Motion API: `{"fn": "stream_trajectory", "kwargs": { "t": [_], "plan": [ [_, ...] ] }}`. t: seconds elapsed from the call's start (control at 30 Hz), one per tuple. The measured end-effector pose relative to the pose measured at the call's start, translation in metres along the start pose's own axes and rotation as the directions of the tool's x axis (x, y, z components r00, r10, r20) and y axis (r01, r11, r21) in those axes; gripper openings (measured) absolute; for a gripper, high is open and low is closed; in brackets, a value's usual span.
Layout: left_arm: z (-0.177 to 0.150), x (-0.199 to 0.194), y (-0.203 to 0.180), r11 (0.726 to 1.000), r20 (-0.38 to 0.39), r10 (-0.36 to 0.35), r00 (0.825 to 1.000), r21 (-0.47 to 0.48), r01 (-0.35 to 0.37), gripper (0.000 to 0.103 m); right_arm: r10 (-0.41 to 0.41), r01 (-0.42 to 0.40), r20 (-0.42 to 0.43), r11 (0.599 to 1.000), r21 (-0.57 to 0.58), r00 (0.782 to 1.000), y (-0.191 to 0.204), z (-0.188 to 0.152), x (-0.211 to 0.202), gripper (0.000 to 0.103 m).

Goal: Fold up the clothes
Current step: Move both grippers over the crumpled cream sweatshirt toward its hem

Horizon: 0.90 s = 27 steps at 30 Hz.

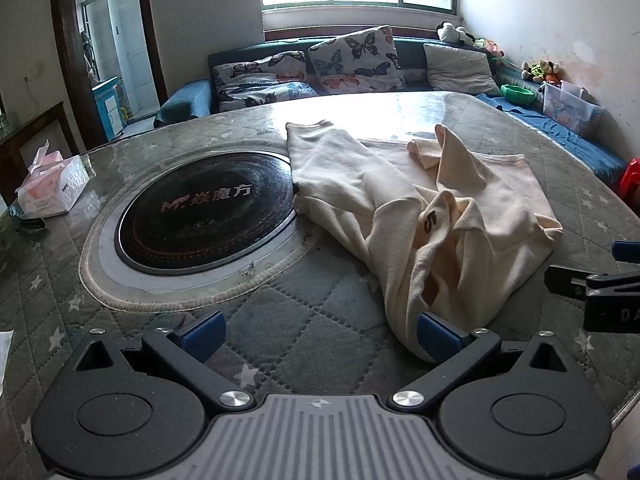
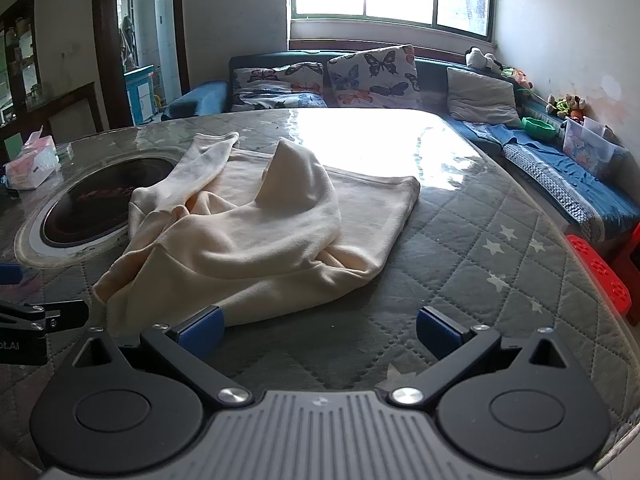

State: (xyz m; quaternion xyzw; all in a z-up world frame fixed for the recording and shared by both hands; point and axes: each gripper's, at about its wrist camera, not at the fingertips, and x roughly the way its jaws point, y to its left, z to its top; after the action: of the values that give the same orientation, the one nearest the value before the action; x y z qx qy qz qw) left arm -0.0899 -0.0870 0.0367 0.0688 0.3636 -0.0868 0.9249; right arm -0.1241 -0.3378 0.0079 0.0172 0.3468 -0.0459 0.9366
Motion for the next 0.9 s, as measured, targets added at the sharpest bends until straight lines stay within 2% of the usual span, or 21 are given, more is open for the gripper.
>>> {"fn": "stream_trajectory", "kwargs": {
  "t": [0.9],
  "plan": [
    [0.01, 0.01, -0.006, 0.999, -0.033, 0.004, 0.999, 0.04, -0.003, 0.103, 0.036, -0.037, -0.02, 0.999, -0.032, 0.999, 0.011, 0.006, 0.009, 0.103]
  ]
}}
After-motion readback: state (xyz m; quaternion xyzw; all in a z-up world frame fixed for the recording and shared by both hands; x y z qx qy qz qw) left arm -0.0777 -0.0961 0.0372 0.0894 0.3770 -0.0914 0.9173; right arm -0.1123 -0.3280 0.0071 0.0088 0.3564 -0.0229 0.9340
